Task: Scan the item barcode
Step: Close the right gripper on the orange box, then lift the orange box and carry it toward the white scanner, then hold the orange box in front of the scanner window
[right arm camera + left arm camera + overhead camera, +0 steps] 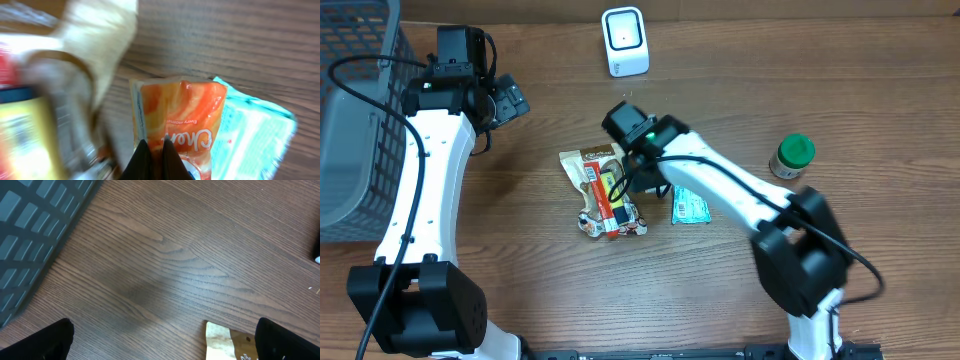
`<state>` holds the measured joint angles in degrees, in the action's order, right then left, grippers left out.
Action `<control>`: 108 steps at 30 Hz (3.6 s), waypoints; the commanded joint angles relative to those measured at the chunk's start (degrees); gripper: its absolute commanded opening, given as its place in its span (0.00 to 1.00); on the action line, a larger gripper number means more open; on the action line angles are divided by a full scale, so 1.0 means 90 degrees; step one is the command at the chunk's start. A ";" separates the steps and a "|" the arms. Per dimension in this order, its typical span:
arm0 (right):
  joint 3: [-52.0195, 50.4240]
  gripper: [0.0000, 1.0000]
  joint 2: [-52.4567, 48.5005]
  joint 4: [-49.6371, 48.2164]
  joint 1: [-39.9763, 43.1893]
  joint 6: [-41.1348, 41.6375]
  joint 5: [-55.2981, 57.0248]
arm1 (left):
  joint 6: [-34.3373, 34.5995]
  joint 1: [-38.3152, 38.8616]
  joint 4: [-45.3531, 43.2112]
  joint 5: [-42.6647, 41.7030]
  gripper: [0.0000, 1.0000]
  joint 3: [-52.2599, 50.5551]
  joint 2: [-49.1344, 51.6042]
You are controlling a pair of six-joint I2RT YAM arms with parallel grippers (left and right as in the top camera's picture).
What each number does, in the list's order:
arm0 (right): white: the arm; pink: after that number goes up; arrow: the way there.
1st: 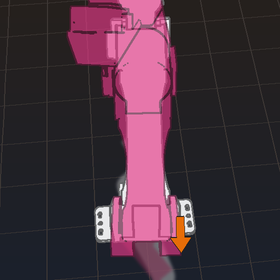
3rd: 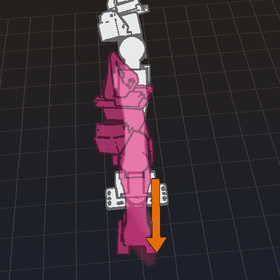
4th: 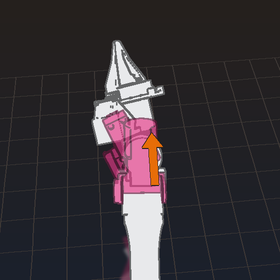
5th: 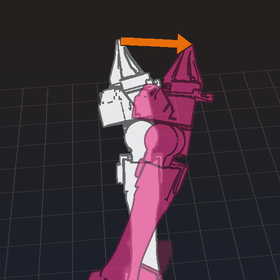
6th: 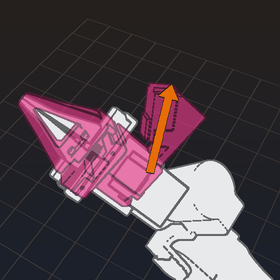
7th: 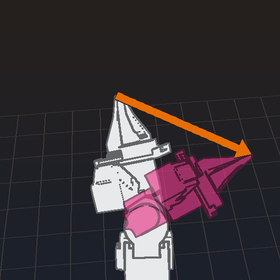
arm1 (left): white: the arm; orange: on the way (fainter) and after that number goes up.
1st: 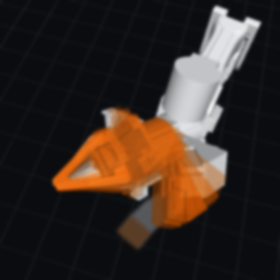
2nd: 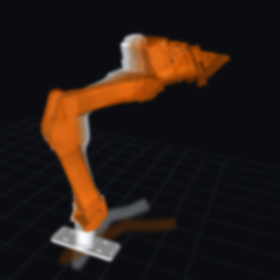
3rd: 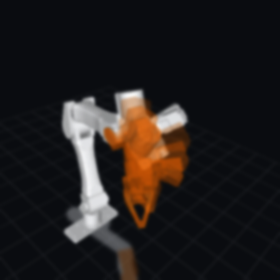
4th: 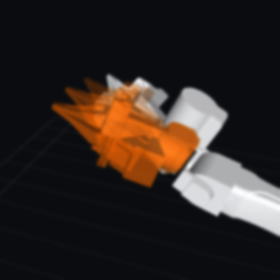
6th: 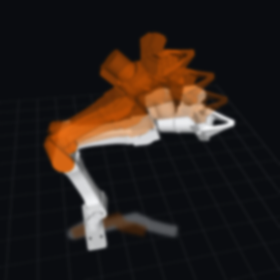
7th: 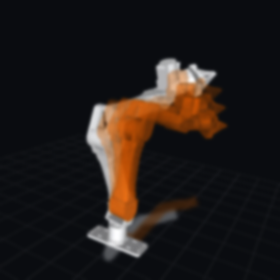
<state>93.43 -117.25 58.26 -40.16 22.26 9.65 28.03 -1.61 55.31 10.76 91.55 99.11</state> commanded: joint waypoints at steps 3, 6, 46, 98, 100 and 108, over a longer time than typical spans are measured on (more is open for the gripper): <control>0.0274 0.04 0.1061 0.0114 0.0413 -0.0338 -0.1435 | -0.0136 -0.0027 -0.0005 0.0015 1.00 0.0039 -0.0056; 0.0274 0.04 0.1222 0.0267 0.0714 -0.0359 -0.2161 | -0.0138 -0.0027 -0.0005 0.0015 1.00 0.0039 -0.0056; 0.0491 0.04 0.1229 0.0403 0.1928 -0.0617 -0.3946 | -0.0138 -0.0027 -0.0005 0.0015 1.00 0.0039 -0.0056; 0.4121 0.04 -0.2317 -0.4738 0.2035 0.0585 -0.3674 | -0.0138 -0.0027 -0.0005 0.0015 1.00 0.0039 -0.0056; 0.4121 0.04 -0.2475 -0.4998 0.2076 0.0765 -0.3599 | -0.0138 -0.0027 -0.0005 0.0015 1.00 0.0039 -0.0056; 0.4121 0.04 -0.3026 -0.5663 0.2263 0.1613 -0.3793 | -0.0138 -0.0027 -0.0005 0.0015 1.00 0.0039 -0.0056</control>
<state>129.75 -142.10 8.64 -20.84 32.77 -24.12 28.03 -1.61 55.31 10.76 91.55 99.11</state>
